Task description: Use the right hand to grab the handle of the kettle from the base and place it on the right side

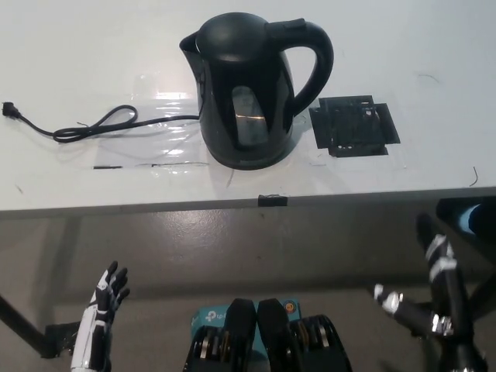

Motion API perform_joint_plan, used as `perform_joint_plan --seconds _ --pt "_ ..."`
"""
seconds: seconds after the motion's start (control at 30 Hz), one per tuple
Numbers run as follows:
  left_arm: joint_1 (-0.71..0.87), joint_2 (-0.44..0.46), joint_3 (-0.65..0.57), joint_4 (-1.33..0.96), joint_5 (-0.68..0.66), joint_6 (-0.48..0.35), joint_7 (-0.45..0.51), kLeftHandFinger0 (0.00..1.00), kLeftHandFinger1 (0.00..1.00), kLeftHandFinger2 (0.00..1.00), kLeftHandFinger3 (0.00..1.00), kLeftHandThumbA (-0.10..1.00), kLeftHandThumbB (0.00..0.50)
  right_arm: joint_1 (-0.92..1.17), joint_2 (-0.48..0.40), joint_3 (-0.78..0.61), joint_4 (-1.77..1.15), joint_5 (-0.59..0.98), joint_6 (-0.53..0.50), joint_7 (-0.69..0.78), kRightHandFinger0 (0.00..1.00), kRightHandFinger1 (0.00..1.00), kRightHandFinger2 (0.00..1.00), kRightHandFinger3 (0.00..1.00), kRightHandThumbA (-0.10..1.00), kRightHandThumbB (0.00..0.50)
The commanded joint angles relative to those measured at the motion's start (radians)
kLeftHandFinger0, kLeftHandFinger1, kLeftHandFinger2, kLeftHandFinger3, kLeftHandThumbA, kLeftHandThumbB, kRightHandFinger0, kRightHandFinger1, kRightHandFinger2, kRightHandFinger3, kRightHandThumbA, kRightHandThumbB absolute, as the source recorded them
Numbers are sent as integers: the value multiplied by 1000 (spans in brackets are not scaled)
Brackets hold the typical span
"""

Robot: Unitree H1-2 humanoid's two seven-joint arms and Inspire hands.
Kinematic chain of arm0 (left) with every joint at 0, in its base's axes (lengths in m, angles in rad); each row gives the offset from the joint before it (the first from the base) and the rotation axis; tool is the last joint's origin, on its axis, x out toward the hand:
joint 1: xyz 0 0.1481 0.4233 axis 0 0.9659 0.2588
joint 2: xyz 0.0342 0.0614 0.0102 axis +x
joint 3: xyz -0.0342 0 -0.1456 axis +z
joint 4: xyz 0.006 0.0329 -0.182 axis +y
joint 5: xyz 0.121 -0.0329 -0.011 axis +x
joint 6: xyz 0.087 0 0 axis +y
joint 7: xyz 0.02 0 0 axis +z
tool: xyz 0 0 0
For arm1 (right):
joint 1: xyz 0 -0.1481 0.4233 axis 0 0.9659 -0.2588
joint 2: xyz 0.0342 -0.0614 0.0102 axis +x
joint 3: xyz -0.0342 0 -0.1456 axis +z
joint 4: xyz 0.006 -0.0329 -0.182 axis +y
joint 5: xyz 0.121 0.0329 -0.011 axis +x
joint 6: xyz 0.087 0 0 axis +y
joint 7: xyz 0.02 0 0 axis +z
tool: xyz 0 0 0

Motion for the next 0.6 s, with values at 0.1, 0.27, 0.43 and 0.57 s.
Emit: perform_joint_plan --seconds 0.1,0.27,0.43,0.57 --pt "-7 -6 -15 -72 26 -54 7 1000 1000 1000 1000 1000 500 -262 -1 -46 -57 -60 30 -23 1000 1000 1000 1000 934 366" --pt "-3 -7 -20 -64 31 -54 8 1000 1000 1000 1000 1000 500 -410 -2 -37 -21 -106 179 -4 1000 1000 1000 1000 885 303" --pt "-3 -5 -23 -64 36 -54 9 1000 1000 1000 1000 1000 500 -571 0 -25 107 -141 257 -13 1000 1000 1000 1000 850 238" --pt "-5 -6 -26 -61 44 -54 13 1000 1000 1000 1000 1000 500 -728 -11 -5 326 -180 258 -41 1000 1000 1000 1000 850 232"
